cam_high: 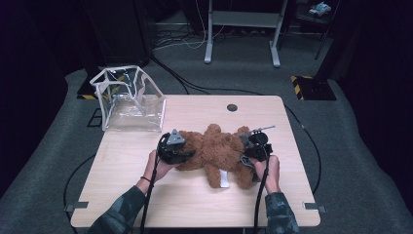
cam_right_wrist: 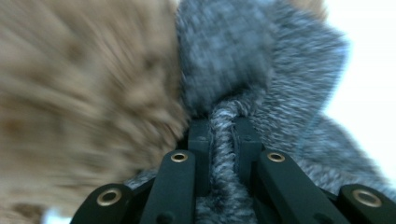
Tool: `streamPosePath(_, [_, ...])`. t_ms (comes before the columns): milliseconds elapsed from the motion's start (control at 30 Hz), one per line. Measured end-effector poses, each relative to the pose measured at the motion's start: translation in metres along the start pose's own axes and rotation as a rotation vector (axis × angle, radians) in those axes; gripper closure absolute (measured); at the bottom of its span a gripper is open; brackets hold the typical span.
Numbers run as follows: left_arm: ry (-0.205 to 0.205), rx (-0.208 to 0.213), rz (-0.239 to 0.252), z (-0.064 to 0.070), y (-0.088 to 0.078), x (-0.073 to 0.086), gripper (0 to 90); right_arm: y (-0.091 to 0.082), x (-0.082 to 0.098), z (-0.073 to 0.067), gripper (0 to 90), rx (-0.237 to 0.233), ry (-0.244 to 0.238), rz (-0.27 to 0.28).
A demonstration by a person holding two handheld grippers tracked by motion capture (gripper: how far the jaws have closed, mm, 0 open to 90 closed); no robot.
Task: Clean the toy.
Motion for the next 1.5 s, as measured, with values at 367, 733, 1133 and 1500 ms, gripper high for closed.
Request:
streamPosePath(367, [0.004, -0.001, -0.002, -0.001, -0.001, 0.001, 54.1, -0.008, 0.014, 0.017, 81.6, 0.085, 0.041, -0.019])
streamPosePath(733, [-0.001, -0.011, 0.000, 0.001, 0.000, 0.000, 54.1, -0.020, 0.006, -0.005, 81.5, -0.007, 0.019, 0.028])
streamPosePath(1133, [0.010, -0.025, -0.008, 0.002, -0.001, 0.000, 54.3, -0.012, 0.025, -0.005, 81.6, 0.009, -0.023, -0.067])
streamPosePath(1500, [0.007, -0.032, -0.011, 0.003, 0.000, -0.001, 54.4, -0.039, 0.065, 0.003, 81.3, 0.053, -0.027, -0.101])
Point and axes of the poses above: each handheld gripper's, and its own axes: y roughly forward along the jaws, x roughly out of its underside, z roughly to its right, the point moved 4 cm from there along y, roughly forward along the jaws, and after that the axes turned 4 degrees about -y, right-handed, at the moved point
